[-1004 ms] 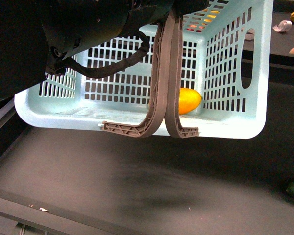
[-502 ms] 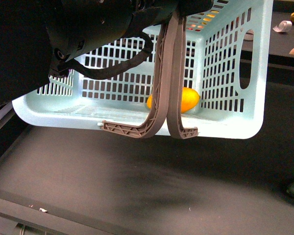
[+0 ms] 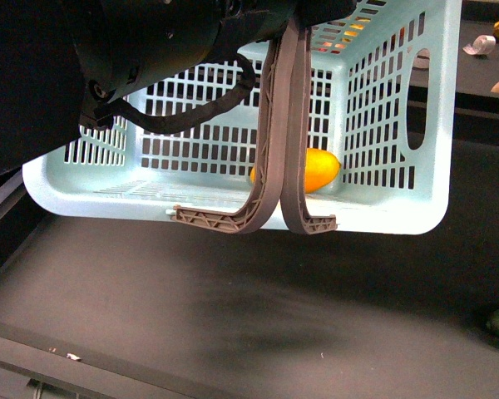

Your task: Pick mango with right arm and hold basket with left

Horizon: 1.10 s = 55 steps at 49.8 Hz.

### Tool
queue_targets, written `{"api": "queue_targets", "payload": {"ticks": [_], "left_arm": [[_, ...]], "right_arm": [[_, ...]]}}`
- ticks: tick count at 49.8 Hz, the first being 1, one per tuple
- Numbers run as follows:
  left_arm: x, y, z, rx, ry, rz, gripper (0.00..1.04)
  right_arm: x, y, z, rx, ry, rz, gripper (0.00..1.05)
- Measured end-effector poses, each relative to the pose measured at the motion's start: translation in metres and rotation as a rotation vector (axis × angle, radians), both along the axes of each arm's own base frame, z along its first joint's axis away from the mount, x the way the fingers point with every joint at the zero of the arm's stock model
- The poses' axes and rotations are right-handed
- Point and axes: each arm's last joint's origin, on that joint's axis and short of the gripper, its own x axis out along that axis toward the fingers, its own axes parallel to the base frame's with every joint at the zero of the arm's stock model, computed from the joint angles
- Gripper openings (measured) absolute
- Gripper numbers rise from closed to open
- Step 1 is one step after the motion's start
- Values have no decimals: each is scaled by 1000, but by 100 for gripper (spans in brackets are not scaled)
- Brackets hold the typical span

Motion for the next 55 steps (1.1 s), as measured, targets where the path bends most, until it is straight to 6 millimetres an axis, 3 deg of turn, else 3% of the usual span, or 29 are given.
{"api": "queue_targets", "payload": {"ticks": [44,55], "left_arm": [[0,0,0,-1,0,-1,8],[0,0,0,-1,0,-1,8]], "right_arm": [[0,0,-5,-1,3,0,2],[0,0,-5,-3,3,-1,33]]}}
